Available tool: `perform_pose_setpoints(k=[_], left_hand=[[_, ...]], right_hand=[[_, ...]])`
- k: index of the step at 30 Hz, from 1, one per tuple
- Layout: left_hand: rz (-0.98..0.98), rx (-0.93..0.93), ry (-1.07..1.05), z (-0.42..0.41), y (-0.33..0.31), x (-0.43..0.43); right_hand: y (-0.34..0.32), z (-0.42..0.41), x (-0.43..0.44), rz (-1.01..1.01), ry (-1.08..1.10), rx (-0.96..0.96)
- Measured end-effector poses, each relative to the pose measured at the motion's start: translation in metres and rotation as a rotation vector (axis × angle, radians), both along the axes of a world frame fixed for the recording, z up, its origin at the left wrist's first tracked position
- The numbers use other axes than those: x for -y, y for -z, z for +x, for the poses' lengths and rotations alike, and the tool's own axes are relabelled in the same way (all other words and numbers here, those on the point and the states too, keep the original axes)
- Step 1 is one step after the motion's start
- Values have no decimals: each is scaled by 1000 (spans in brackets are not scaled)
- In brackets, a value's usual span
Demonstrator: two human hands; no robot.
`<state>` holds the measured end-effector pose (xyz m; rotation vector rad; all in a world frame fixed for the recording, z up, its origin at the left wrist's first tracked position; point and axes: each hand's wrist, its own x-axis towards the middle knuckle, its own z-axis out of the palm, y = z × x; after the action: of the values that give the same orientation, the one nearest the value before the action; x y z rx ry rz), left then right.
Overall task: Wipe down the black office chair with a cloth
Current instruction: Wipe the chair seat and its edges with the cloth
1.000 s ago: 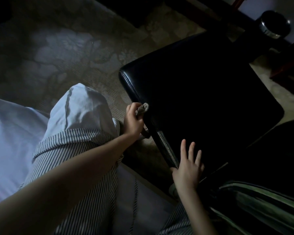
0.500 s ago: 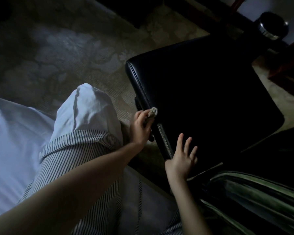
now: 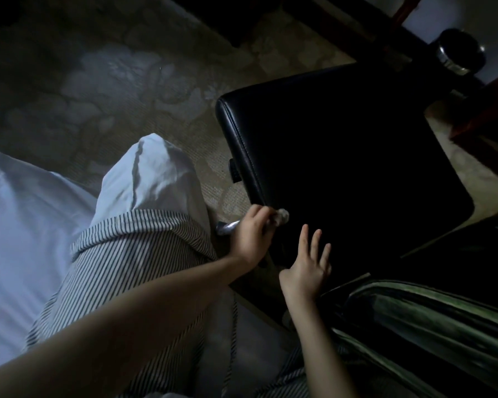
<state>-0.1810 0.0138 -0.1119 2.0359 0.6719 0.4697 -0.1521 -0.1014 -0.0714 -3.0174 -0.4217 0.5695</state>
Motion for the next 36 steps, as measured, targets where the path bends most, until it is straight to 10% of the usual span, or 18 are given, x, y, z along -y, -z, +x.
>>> perform_pose_setpoints(k=[18, 36], left_hand=[[-79, -49, 186, -35, 2, 59], [-570, 18, -477, 13, 15, -29]], right_hand=[[-1, -5, 17, 193, 97, -179], [11, -18, 28, 376, 146, -114]])
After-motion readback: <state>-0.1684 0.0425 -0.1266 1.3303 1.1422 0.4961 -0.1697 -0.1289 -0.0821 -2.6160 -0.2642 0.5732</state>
